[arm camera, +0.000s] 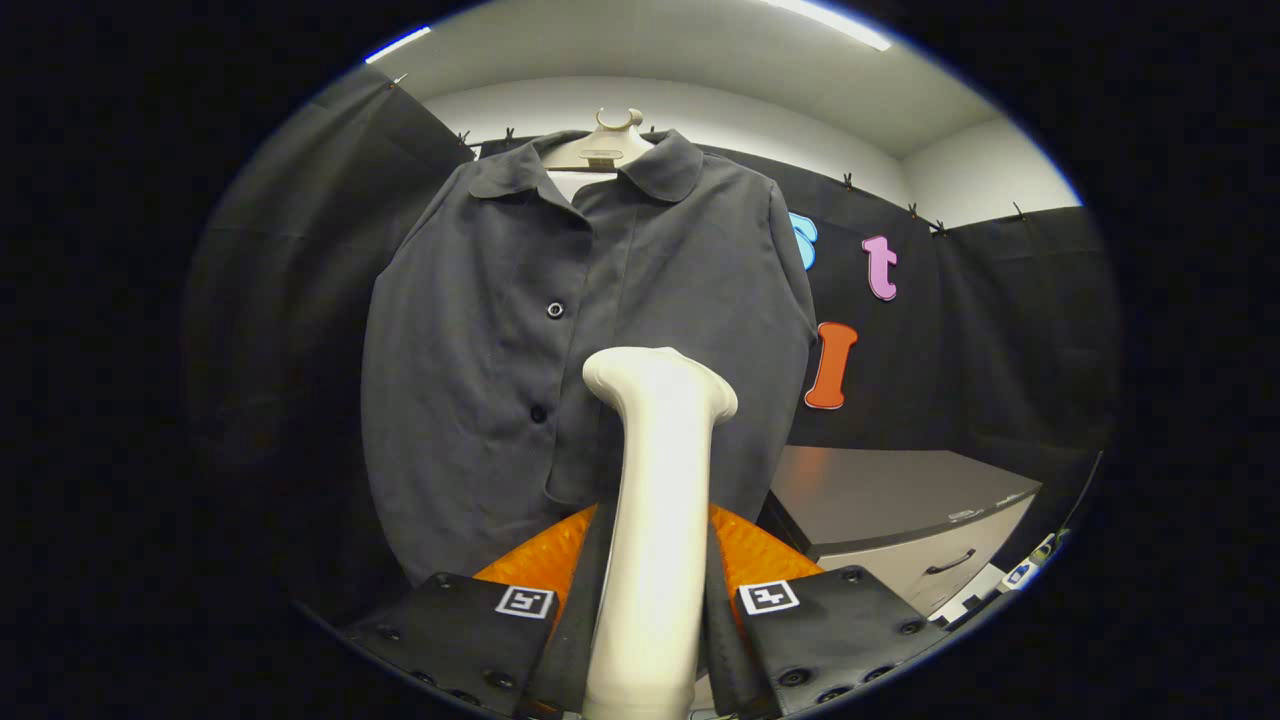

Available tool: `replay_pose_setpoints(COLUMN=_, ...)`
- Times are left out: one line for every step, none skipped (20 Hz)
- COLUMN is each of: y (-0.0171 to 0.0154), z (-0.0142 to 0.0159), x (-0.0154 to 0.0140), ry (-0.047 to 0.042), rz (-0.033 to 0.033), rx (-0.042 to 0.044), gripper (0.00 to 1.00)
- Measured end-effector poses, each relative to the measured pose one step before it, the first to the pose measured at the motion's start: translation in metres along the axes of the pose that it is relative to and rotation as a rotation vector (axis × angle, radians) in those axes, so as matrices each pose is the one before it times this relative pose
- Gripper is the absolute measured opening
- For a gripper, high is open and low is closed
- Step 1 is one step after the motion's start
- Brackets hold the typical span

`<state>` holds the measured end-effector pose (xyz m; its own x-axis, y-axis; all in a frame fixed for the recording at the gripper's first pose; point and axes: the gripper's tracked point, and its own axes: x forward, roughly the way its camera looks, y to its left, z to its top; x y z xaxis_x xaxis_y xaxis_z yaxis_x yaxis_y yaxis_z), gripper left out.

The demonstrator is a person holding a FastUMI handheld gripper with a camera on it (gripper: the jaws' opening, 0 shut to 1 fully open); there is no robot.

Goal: Iron the clothes twice with a garment steamer, once on the left side and once on the right side.

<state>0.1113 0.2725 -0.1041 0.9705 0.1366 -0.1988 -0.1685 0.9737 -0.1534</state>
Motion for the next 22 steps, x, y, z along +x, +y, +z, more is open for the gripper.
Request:
replay_pose_setpoints(y=0.00170, z=-0.00644, x=-0.00271, ry=0.01425, rz=0.00160, rx=-0.00019, gripper=0.53)
replay_pose_setpoints(y=0.00203, z=-0.00769, x=-0.00254, ry=0.01301, rz=0.00136, rx=-0.00142, gripper=0.53)
replay_pose_setpoints(y=0.00183, z=-0.00780, x=-0.00185, ry=0.01421, rz=0.00151, rx=-0.00175, gripper=0.53)
replay_pose_setpoints(y=0.00231, z=-0.00655, x=-0.00227, ry=0.01336, rz=0.00135, rx=0.00128, gripper=0.53)
replay_pose_setpoints(y=0.00162, z=-0.00868, x=-0.00231, ry=0.01452, rz=0.00216, rx=0.00248, gripper=0.53)
replay_pose_setpoints(y=0.00217, z=-0.00804, x=-0.00137, ry=0.01596, rz=0.00171, rx=0.00334, gripper=0.53)
replay_pose_setpoints(y=0.00244, z=-0.00701, x=-0.00368, ry=0.01688, rz=0.00056, rx=0.00384, gripper=0.53)
replay_pose_setpoints(y=0.00134, z=-0.00603, x=-0.00094, ry=0.01395, rz=-0.00103, rx=0.00496, gripper=0.53)
replay_pose_setpoints(y=0.00206, z=-0.00663, x=-0.00116, ry=0.01236, rz=-0.00092, rx=0.00404, gripper=0.53)
replay_pose_setpoints(y=0.00170, z=-0.00740, x=-0.00097, ry=0.01164, rz=0.00006, rx=0.00326, gripper=0.53)
replay_pose_setpoints(y=0.00224, z=-0.00492, x=-0.00027, ry=0.01010, rz=-0.00005, rx=0.00200, gripper=0.53)
replay_pose_setpoints(y=0.00184, z=-0.00750, x=-0.00063, ry=0.01126, rz=0.00004, rx=0.00210, gripper=0.53)
replay_pose_setpoints(y=0.00101, z=-0.00662, x=0.00053, ry=0.01345, rz=0.00046, rx=0.00267, gripper=0.53)
replay_pose_setpoints(y=0.00056, z=-0.00385, x=-0.00010, ry=0.00995, rz=-0.00136, rx=0.00356, gripper=0.53)
replay_pose_setpoints(y=0.00030, z=-0.00513, x=-0.00117, ry=0.00856, rz=-0.00342, rx=0.00180, gripper=0.53)
replay_pose_setpoints(y=-0.00030, z=-0.00386, x=0.00027, ry=0.00782, rz=-0.00380, rx=0.00199, gripper=0.53)
replay_pose_setpoints(y=0.00039, z=-0.00318, x=-0.00047, ry=0.00644, rz=-0.00249, rx=0.00056, gripper=0.53)
replay_pose_setpoints(y=-0.00036, z=-0.00328, x=-0.00002, ry=0.00524, rz=-0.00365, rx=0.00014, gripper=0.53)
replay_pose_setpoints(y=-0.00116, z=-0.00193, x=0.00042, ry=0.00550, rz=-0.00412, rx=-0.00176, gripper=0.53)
replay_pose_setpoints(y=-0.00012, z=-0.00213, x=0.00022, ry=0.00614, rz=-0.00379, rx=-0.00122, gripper=0.53)
replay_pose_setpoints(y=-0.00021, z=-0.00201, x=-0.00067, ry=0.00448, rz=-0.00195, rx=0.00181, gripper=0.53)
replay_pose_setpoints(y=0.00064, z=-0.00113, x=0.00021, ry=0.00311, rz=-0.00087, rx=0.00338, gripper=0.53)
